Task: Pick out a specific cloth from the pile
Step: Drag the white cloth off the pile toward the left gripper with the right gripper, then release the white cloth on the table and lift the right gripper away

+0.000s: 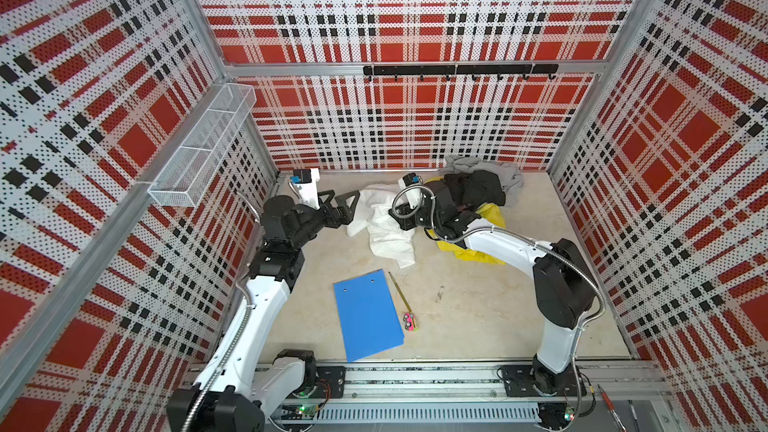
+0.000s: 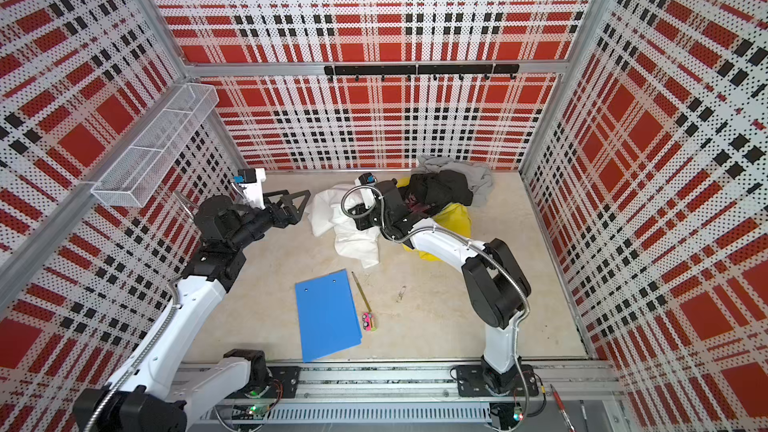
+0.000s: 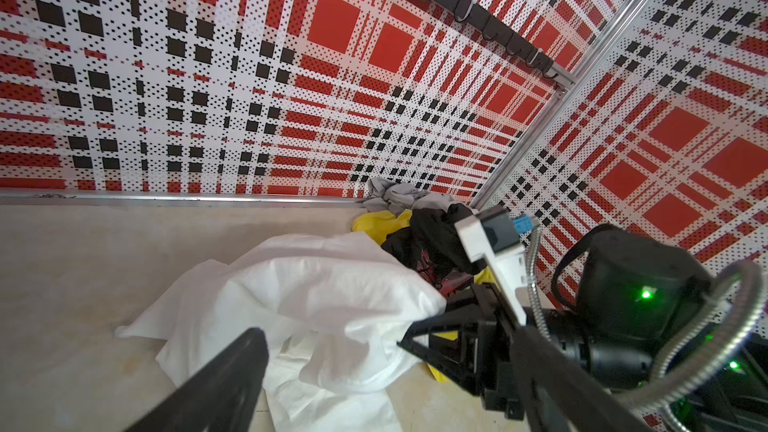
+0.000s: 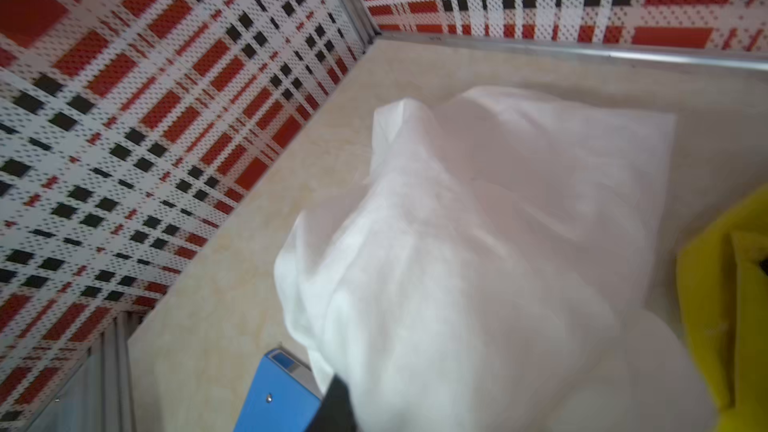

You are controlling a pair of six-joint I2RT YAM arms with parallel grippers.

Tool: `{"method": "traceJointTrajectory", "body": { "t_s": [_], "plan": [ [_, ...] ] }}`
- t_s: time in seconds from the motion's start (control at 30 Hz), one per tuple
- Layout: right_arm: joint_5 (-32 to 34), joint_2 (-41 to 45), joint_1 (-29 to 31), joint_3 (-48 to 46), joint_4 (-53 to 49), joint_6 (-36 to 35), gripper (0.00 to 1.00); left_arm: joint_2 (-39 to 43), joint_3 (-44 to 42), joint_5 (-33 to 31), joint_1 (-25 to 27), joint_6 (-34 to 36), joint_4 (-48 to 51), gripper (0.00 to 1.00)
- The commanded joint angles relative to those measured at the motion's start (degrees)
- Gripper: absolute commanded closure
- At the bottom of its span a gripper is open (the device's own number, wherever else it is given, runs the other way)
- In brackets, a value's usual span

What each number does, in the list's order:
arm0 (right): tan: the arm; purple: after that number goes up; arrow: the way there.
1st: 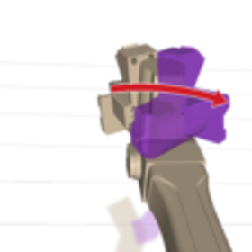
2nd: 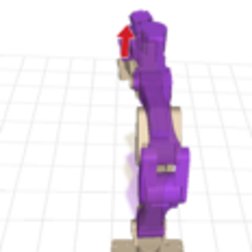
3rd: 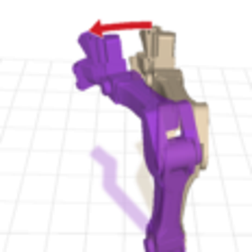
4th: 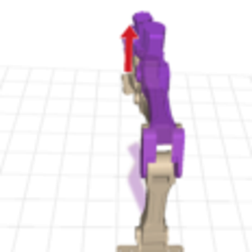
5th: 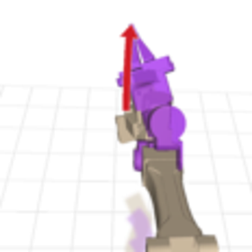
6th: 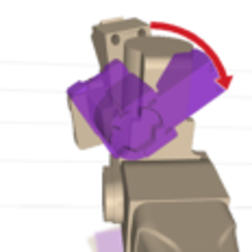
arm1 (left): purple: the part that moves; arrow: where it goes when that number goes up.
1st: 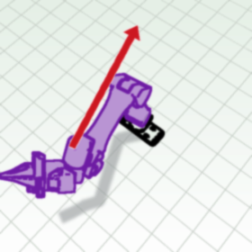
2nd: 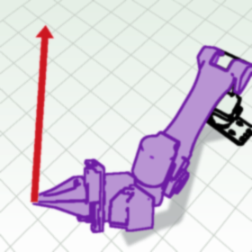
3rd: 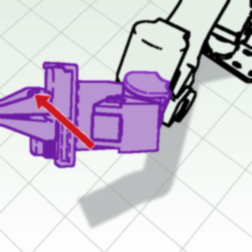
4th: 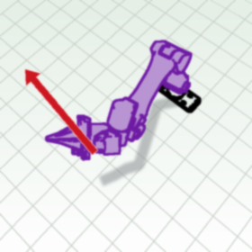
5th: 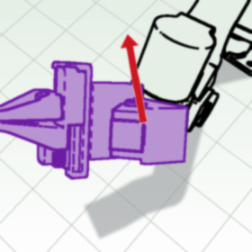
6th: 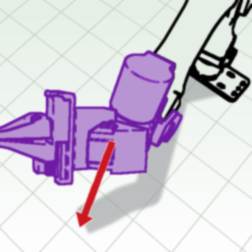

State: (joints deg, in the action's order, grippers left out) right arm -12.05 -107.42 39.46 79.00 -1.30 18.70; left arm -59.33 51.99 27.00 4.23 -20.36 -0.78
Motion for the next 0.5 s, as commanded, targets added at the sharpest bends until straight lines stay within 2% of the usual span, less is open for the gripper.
{"method": "traceJointTrajectory", "body": {
  "t_s": [0.0, 0.13, 0.3, 0.47],
  "plan": [
    [5.0, -3.1, 0.2, -1.5, -1.0, -1.2, 0.45, 0.5, -0.2, 0.7, -0.2, 0.5, -0.3, 0.05],
    [8.8, -7.1, 0.1, 2.0, -0.6, -1.8, 0.00, 0.6, -0.4, -0.1, 0.2, 0.5, -0.2, 0.05],
    [13.5, -15.8, 0.2, 11.1, -6.0, -3.5, 0.00, 0.1, -0.3, 0.1, 0.6, 0.5, -0.2, 0.05],
    [15.1, -21.3, 0.5, 14.3, -7.5, -2.9, 0.00, 0.0, -0.3, 0.0, 0.5, 0.5, -0.2, 0.05]
  ]
}}
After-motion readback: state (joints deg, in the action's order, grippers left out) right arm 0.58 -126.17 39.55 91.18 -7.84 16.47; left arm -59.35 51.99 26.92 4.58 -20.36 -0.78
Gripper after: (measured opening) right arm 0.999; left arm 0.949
